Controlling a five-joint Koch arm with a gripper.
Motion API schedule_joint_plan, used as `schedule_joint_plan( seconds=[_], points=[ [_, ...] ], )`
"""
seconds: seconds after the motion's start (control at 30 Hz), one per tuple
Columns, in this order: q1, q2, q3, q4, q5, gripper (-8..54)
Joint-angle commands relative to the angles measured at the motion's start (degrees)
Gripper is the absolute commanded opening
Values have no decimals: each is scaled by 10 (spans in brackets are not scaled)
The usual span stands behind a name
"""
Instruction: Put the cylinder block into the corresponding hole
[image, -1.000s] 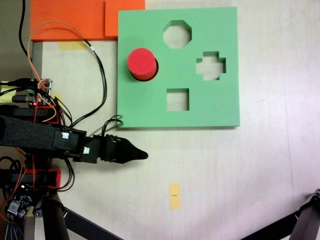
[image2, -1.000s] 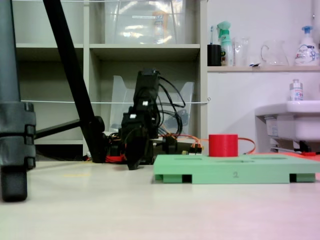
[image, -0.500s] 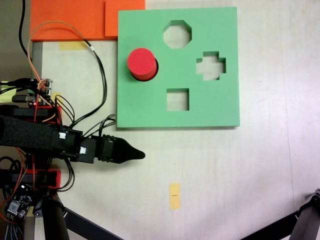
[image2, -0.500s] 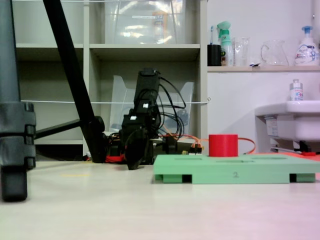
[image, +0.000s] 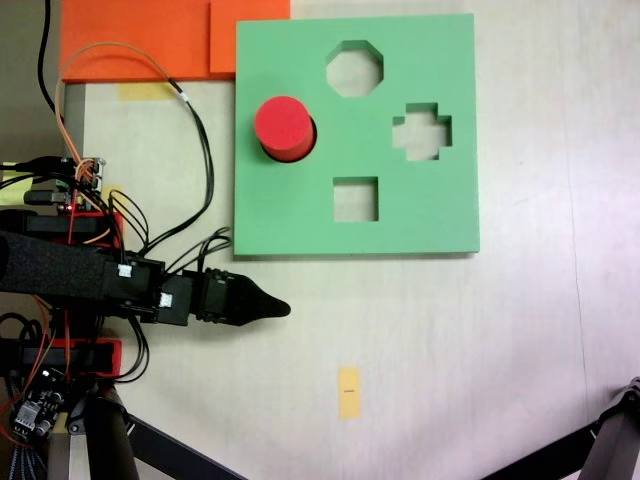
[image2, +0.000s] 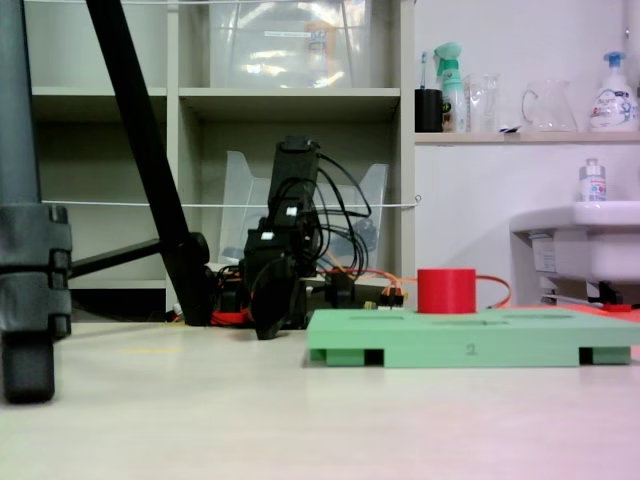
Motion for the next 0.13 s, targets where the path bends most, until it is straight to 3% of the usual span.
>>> schedule_joint_plan(
  seconds=[0.0,0.1],
  points=[
    [6,40,40,22,5,338],
    [6,40,40,22,5,338]
  ],
)
